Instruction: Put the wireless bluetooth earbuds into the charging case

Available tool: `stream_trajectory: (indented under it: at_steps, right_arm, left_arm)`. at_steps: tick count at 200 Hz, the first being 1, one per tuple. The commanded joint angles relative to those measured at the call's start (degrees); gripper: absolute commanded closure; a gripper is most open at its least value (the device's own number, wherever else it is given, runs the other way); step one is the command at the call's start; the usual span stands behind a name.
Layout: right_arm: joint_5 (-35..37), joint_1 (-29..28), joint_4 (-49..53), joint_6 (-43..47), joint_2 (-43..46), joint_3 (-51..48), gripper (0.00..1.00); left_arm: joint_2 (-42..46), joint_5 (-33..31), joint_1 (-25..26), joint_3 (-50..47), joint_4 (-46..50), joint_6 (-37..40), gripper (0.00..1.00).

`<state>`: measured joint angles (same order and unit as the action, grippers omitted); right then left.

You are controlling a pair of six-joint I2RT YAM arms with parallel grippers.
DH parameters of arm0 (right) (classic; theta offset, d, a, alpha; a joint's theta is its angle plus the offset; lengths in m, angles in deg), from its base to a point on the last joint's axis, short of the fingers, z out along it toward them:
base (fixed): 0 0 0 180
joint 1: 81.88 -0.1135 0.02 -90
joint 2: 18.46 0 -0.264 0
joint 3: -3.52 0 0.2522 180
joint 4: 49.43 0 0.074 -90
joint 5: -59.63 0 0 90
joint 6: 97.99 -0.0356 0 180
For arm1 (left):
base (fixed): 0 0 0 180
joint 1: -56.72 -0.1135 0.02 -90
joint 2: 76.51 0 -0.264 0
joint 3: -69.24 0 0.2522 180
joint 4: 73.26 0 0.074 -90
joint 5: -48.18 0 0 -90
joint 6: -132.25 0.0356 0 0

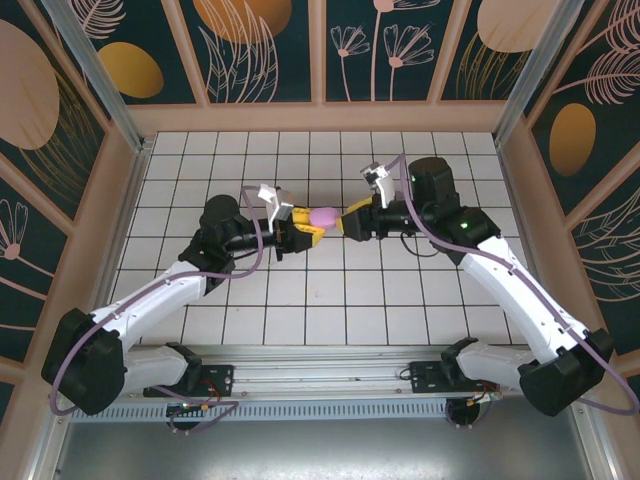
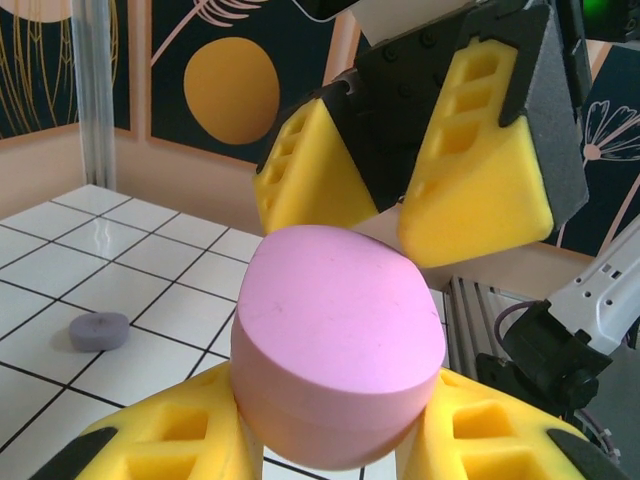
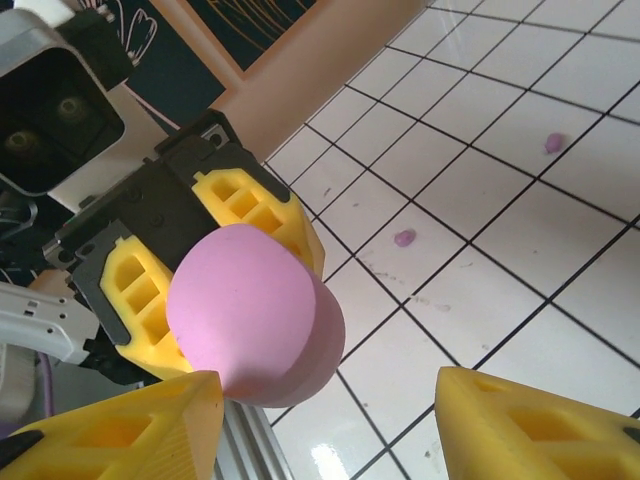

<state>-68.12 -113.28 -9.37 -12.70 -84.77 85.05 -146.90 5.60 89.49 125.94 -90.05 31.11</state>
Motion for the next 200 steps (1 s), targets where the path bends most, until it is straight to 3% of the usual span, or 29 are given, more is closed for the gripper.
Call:
stream_trajectory:
  at_steps: [1,105,200]
  right_arm:
    - [2.3,-1.4,-0.9,3.7,1.4,-0.1,0.41]
    - [1.5,-2.2,-3.2,4.7,-2.1,1.3,0.41]
    - [1.5,-2.4,-3.3,2.6,3.4,-1.9,0.40]
  left_arm:
    - [-0.2,2.1,-0.3,2.2,0.6,1.0,0.86]
    - [0.0,2.3,-0.3,2.7,2.9,1.1,0.87]
    - [-0.4,-0.5,-0.3,2.6,3.0,1.4,0.87]
